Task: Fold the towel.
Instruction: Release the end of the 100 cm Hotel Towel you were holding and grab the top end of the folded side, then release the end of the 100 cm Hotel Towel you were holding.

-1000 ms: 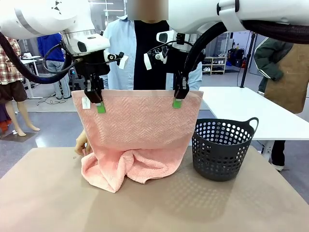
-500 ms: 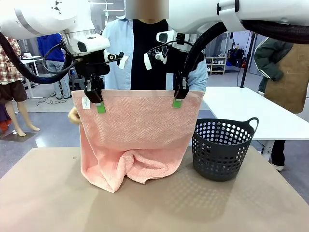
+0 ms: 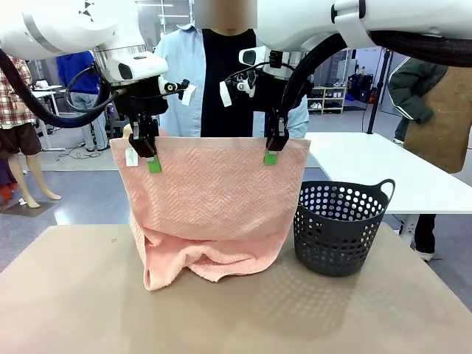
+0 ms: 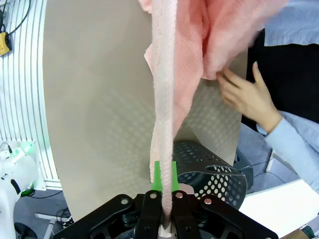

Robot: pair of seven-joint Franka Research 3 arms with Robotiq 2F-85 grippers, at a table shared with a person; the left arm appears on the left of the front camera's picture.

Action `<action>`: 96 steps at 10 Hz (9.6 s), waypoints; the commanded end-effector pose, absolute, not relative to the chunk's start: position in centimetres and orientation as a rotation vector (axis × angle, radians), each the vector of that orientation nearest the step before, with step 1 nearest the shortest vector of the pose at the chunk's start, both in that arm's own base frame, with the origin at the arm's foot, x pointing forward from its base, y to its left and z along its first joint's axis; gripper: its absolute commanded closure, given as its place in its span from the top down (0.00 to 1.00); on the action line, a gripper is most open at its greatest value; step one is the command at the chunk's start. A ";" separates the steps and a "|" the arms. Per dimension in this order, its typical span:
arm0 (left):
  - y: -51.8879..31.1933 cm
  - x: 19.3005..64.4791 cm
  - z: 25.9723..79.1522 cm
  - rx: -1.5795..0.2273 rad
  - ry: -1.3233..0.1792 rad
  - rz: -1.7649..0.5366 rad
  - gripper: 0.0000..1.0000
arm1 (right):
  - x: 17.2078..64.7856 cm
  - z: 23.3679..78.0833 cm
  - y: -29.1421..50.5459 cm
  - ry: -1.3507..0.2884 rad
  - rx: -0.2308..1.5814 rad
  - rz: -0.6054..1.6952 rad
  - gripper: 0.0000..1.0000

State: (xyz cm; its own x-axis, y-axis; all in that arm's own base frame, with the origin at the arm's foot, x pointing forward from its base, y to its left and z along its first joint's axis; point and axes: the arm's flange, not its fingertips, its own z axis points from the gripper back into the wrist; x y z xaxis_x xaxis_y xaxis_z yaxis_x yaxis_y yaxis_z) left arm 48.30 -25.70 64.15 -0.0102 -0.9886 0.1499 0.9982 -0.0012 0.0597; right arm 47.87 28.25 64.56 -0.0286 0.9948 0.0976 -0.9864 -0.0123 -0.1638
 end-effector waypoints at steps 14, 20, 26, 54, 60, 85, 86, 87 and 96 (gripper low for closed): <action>-25.6 48.3 64.3 -0.072 -0.168 -1.580 0.00 | 47.9 64.6 28.1 -0.206 -0.053 1.585 0.00; -25.6 48.3 64.3 -0.072 -0.168 -1.580 0.00 | 47.9 64.6 28.1 -0.206 -0.053 1.585 0.00; -25.6 48.3 64.3 -0.072 -0.168 -1.580 0.00 | 47.9 64.6 28.1 -0.206 -0.053 1.585 0.00; -22.5 48.0 72.8 0.074 -0.252 -1.520 0.95 | 46.8 72.9 28.7 -0.351 -0.201 1.637 0.93; -23.7 52.1 69.4 0.041 -0.218 -1.515 0.95 | 50.7 69.4 27.2 -0.321 -0.105 1.609 0.93; -24.8 52.2 67.2 0.017 -0.201 -1.506 0.00 | 51.8 67.1 27.7 -0.285 -0.069 1.590 0.01; -24.8 52.2 67.2 0.017 -0.201 -1.506 0.00 | 51.8 67.1 27.7 -0.285 -0.069 1.590 0.01; -24.8 52.2 67.2 0.017 -0.201 -1.506 0.00 | 51.8 67.1 27.7 -0.285 -0.069 1.590 0.01; -24.8 52.2 67.2 0.017 -0.201 -1.506 0.00 | 51.8 67.1 27.7 -0.285 -0.069 1.590 0.01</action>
State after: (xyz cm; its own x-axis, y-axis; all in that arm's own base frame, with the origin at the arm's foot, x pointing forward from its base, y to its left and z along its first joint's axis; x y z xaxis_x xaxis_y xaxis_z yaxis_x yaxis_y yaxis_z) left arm 52.28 -24.79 67.01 0.0507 -0.9914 0.1203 0.9889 0.0667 0.1331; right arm 51.82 27.76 67.04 -0.0446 0.9899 0.1346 -0.9751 -0.0138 -0.2214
